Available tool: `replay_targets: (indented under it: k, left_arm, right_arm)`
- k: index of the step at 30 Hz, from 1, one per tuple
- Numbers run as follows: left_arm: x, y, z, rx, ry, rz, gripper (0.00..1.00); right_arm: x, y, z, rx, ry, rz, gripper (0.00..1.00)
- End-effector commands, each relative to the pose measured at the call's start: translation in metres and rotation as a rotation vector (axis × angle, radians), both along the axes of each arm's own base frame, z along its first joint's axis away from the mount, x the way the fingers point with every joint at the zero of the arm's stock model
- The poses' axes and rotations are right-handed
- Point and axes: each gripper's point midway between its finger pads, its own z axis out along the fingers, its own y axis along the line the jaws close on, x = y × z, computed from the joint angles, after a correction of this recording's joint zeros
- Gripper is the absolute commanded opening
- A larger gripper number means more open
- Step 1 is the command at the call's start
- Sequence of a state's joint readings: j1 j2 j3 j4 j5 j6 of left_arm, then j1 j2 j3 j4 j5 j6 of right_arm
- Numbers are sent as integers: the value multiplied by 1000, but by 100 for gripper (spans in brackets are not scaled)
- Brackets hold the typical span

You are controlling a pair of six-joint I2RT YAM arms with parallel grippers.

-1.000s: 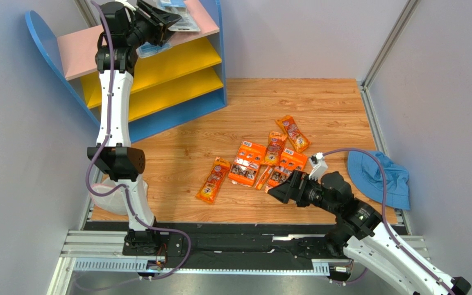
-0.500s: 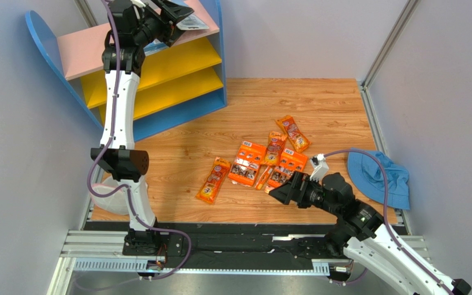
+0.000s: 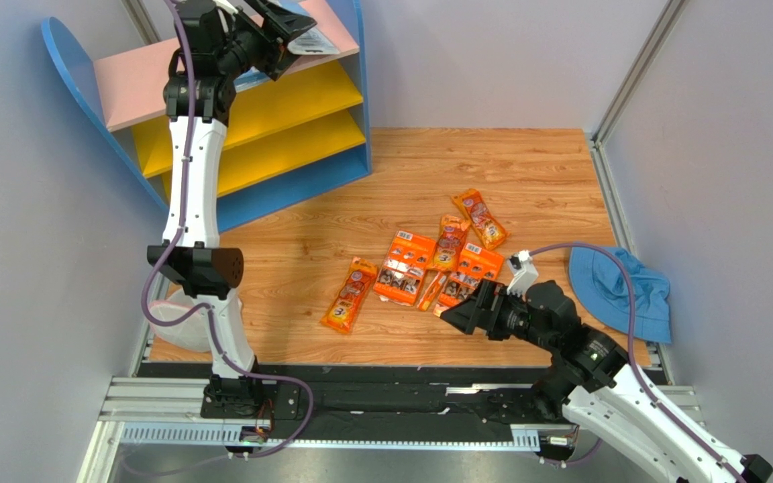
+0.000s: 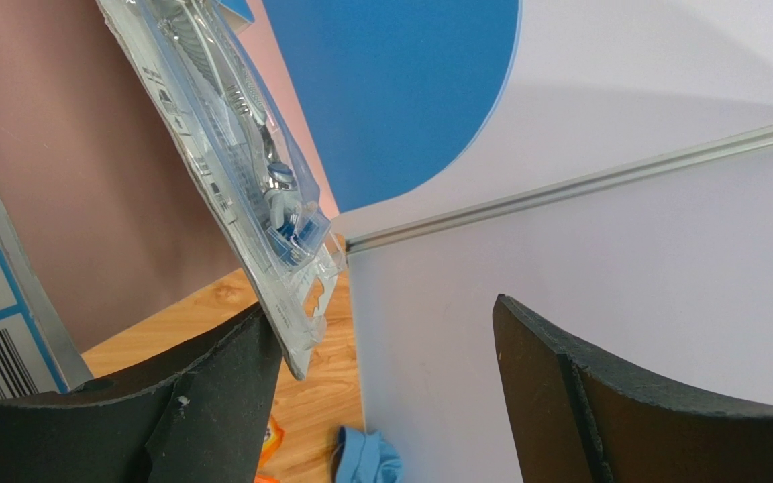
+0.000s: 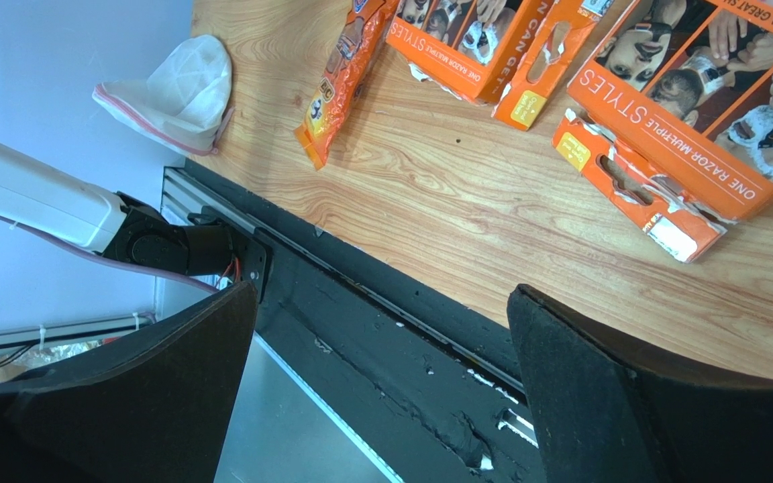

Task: Place and organize the shaving razors onto the shelf

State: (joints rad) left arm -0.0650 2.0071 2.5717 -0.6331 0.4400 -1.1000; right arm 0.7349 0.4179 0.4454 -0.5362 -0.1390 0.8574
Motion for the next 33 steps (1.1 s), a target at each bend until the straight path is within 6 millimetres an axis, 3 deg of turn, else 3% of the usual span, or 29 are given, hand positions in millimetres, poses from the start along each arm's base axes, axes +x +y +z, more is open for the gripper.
replay_targets:
  k: [1, 3, 6, 7, 8, 10, 11, 14, 17, 22, 23, 24, 25, 26, 27, 28, 29, 31, 33]
  left_arm:
    - [-35, -7, 32, 26, -77, -33, 82]
    - [-35, -7, 30, 33, -71, -32, 82]
    - [-35, -7, 26, 42, -64, -34, 82]
    - [-35, -7, 27, 40, -64, -34, 82]
    - [-35, -7, 27, 42, -64, -34, 82]
    - [-35, -7, 26, 46, -66, -33, 82]
    - [-34, -6, 26, 47, -65, -31, 82]
    - [-34, -7, 23, 50, -58, -35, 83]
    - [-33, -8, 19, 50, -50, -43, 83]
    - [-31, -8, 14, 67, -53, -42, 83]
    - [-30, -7, 14, 68, -54, -41, 83]
    - [-30, -7, 15, 69, -61, -39, 83]
    - [-30, -7, 15, 69, -62, -41, 83]
    - [-29, -7, 15, 69, -65, -41, 83]
    - [-29, -7, 16, 67, -69, -39, 83]
    - [-29, -8, 17, 68, -71, -42, 83]
    - [-29, -8, 17, 64, -74, -43, 83]
    - [-30, -9, 18, 62, -76, -49, 83]
    - [-30, -9, 18, 62, -78, -52, 83]
  right_arm:
    - [10, 4, 34, 5, -68, 5, 100]
    - [15, 7, 42, 0, -86, 10, 100]
    - [32, 20, 81, 37, -177, 13, 100]
    - [43, 30, 84, 17, -174, 18, 100]
    - [51, 36, 120, 52, -231, 24, 100]
    - [66, 52, 142, 42, -264, 52, 100]
    - [78, 71, 168, 62, -277, 91, 99]
    - [103, 105, 220, 118, -329, 148, 97]
    - [123, 122, 259, 217, -349, 189, 92]
    - [173, 153, 319, 426, -343, 225, 79]
    - [183, 156, 322, 453, -332, 237, 77]
    - [200, 167, 312, 469, -287, 237, 72]
    - [205, 171, 339, 525, -337, 258, 69]
    - [210, 176, 343, 555, -301, 271, 66]
    - [228, 189, 330, 556, -264, 270, 58]
    - [230, 191, 352, 589, -298, 279, 56]
    - [234, 195, 357, 622, -261, 281, 53]
    - [253, 208, 363, 665, -262, 288, 42]
    - [268, 217, 353, 672, -200, 270, 36]
